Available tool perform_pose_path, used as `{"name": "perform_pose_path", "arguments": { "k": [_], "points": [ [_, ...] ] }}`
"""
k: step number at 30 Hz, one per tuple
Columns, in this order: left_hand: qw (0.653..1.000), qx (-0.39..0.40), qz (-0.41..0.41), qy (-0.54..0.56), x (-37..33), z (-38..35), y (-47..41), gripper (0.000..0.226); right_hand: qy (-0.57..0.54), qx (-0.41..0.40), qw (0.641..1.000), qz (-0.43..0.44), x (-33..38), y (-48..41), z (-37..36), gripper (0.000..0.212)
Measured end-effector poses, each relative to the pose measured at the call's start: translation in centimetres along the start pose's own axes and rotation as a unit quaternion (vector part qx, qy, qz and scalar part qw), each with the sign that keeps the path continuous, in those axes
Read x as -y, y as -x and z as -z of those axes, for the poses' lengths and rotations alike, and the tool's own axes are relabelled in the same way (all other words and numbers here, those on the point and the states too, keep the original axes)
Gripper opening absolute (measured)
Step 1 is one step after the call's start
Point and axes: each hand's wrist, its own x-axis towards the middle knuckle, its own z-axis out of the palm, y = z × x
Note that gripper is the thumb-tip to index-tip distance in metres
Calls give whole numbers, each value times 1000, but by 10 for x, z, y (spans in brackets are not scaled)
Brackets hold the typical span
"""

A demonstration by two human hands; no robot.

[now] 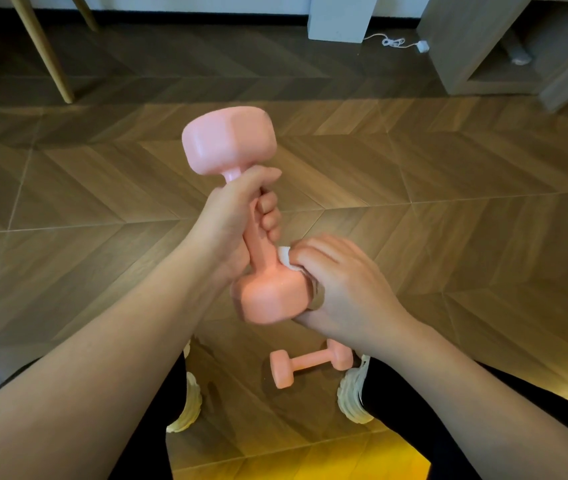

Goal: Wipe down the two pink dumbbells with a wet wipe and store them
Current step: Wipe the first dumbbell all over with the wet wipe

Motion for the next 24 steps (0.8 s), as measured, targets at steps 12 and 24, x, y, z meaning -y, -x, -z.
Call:
{"name": "perform_pose_path", "arguments": {
  "k": [12,24],
  "points": [
    [1000,9,6,6,2,-5,-2,32,23,-31,999,-2,-5,3,4,40],
    [998,-1,19,-56,-1,1,-7,12,14,-56,998,3,-9,2,0,40]
  ]
}}
